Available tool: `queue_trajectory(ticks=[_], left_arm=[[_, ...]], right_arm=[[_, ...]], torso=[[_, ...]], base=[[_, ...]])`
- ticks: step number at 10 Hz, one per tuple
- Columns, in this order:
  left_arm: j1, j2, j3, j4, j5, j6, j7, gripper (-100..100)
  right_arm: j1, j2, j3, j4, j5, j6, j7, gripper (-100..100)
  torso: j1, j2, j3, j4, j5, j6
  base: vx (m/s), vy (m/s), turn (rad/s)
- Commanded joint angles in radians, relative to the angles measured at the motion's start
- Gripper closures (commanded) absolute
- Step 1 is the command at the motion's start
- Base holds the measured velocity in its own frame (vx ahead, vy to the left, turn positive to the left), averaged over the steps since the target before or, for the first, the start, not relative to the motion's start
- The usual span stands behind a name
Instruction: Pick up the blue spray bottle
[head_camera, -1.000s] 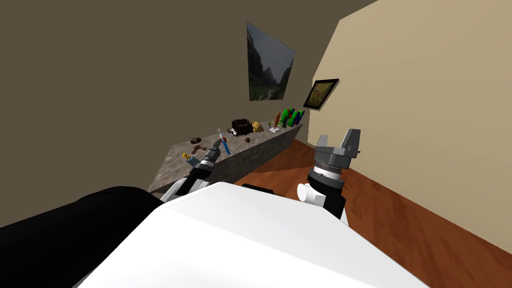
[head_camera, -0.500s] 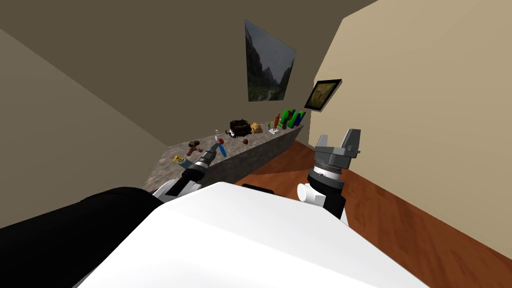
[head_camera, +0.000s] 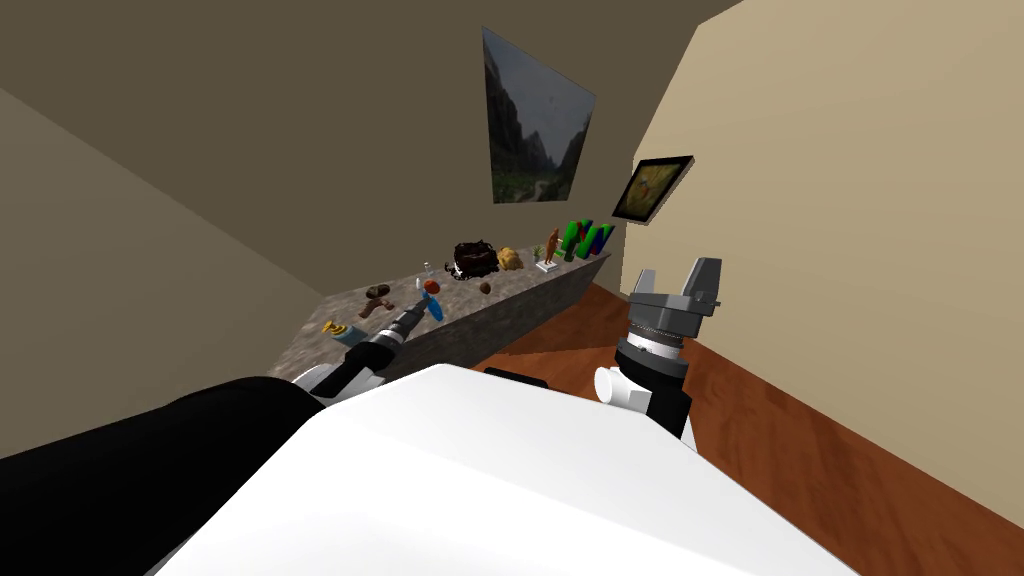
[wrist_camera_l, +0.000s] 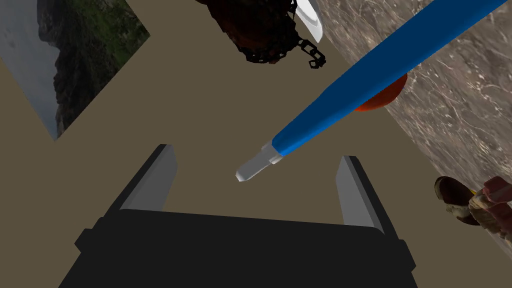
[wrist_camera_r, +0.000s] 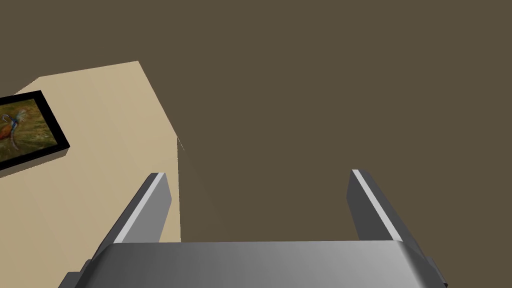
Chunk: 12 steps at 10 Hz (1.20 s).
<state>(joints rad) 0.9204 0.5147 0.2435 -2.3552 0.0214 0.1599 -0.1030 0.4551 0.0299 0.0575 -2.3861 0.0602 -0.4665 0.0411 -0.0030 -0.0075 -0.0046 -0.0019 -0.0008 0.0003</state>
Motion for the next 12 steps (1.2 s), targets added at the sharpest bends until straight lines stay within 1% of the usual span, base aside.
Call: queue_trajectory(ticks=[1,2,4,7,8,10,12], left_arm=[[0.021,0.032,0.017,-0.002,0.003,0.045,-0.013,-100],[0.021,0.032,0.017,-0.002,0.003,0.045,-0.013,-100],[0.062,0.088,0.048,0.004,0.009,0.109,-0.033,-100],[0.12,0.169,0.094,0.015,0.019,0.196,-0.063,-100],[0.12,0.171,0.094,0.015,0.019,0.201,-0.063,-100],[0.156,0.223,0.123,0.023,0.025,0.259,-0.082,-100],[0.19,0.271,0.149,0.029,0.03,0.313,-0.099,-100]], right_arm=[[0.0,0.0,0.0,0.0,0.0,0.0,0.0,0],[0.0,0.0,0.0,0.0,0.0,0.0,0.0,0],[0.0,0.0,0.0,0.0,0.0,0.0,0.0,0],[0.0,0.0,0.0,0.0,0.0,0.0,0.0,0],[0.0,0.0,0.0,0.0,0.0,0.0,0.0,0],[0.0,0.0,0.0,0.0,0.0,0.0,0.0,0],[0.0,0.0,0.0,0.0,0.0,0.0,0.0,0]], torso=[[0.0,0.0,0.0,0.0,0.0,0.0],[0.0,0.002,0.001,0.001,0.0,0.0],[0.001,0.003,0.002,0.001,0.0,0.0],[-0.002,-0.001,-0.001,0.0,-0.001,0.0],[-0.001,-0.001,-0.001,0.0,0.0,0.0],[0.001,0.002,0.001,0.0,0.0,0.0],[-0.002,0.0,0.0,0.0,0.0,0.0]], base=[[0.064,-0.061,0.019],[0.047,-0.049,0.023],[0.092,-0.057,0.035],[0.136,-0.087,0.046],[0.083,-0.049,0.015],[0.09,-0.048,0.032],[0.102,-0.094,0.04]])
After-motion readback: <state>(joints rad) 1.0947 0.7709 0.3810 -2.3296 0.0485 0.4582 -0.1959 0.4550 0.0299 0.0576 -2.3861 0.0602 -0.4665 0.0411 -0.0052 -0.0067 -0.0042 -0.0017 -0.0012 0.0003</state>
